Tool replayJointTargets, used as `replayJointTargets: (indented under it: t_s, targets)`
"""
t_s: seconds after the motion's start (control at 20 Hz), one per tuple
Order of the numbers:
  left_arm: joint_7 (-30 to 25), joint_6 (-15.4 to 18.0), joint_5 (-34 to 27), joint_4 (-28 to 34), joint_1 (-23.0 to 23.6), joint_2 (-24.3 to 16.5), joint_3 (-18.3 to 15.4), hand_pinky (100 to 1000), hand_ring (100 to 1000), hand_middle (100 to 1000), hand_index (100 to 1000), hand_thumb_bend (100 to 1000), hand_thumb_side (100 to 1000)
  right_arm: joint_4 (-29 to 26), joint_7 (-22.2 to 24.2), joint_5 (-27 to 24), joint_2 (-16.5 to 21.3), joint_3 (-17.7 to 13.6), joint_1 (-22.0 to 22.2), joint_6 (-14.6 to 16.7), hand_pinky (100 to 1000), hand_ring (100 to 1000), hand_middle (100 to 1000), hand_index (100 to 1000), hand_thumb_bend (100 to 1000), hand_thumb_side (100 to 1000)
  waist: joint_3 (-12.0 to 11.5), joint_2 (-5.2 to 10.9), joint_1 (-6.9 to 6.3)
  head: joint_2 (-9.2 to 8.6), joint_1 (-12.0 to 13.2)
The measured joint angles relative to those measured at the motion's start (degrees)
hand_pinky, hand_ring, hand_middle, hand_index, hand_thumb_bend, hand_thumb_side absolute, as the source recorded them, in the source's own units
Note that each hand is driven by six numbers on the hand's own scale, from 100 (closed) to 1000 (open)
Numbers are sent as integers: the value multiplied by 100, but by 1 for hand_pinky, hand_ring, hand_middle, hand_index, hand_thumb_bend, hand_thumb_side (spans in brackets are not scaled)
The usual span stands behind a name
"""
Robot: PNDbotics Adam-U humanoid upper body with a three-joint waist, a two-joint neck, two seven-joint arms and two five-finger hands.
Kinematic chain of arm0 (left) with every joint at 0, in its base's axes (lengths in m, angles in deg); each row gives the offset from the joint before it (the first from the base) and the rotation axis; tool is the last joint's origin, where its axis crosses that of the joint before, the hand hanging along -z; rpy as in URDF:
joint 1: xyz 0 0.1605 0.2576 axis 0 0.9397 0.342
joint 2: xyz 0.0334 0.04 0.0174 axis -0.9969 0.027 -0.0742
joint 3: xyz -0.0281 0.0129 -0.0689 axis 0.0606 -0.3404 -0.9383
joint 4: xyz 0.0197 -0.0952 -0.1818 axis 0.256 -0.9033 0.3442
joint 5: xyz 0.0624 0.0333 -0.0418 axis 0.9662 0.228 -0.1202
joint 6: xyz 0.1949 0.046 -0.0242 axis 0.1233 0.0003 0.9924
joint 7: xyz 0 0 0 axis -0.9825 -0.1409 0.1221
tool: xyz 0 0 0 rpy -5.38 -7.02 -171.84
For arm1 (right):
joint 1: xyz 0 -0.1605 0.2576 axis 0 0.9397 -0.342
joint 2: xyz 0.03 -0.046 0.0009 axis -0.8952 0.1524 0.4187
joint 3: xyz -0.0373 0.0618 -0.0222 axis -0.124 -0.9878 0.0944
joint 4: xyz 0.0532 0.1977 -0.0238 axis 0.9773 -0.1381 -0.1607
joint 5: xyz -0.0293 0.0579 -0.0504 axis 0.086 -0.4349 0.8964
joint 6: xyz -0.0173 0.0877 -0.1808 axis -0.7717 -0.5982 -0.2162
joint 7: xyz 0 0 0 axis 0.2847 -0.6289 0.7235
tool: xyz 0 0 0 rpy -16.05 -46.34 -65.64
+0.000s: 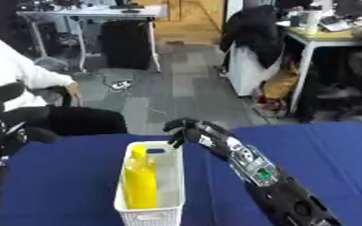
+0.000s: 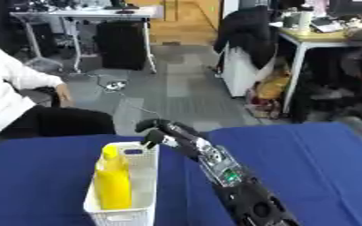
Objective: Pick up objects on the table and place them in the box.
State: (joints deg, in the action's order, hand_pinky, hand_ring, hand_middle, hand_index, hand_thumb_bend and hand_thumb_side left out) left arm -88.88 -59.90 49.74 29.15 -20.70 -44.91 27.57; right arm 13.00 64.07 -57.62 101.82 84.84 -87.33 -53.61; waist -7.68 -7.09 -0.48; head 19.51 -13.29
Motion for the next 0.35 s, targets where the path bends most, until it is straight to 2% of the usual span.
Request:
replayJointTargets:
  t_s: [0.05,0.25,0.3,0.35]
  targets:
    - [0,0,1,0,2,-1,0,670,796,912,875,275,756,-33,-11,-42,0,0,11,-7,701,707,799,852,876,849,8,0,1,-83,-75]
    - [-3,2,9,0,52,-7,0,670,796,912,875,272,758,-330,-105,-306,31,15,171,-37,693,687,781,823,802,861,40,0,6,-412,-343]
    - [-4,4,17,0,55,-8,1,670,796,912,875,271,759,-434,-142,-404,60,33,230,-55,689,678,773,810,816,891,57,0,8,-483,-396]
    - [-8,9,25,0,72,-18,1,670,796,912,875,272,759,-562,-194,-525,91,39,296,-70,690,680,774,813,782,867,77,1,8,-561,-456]
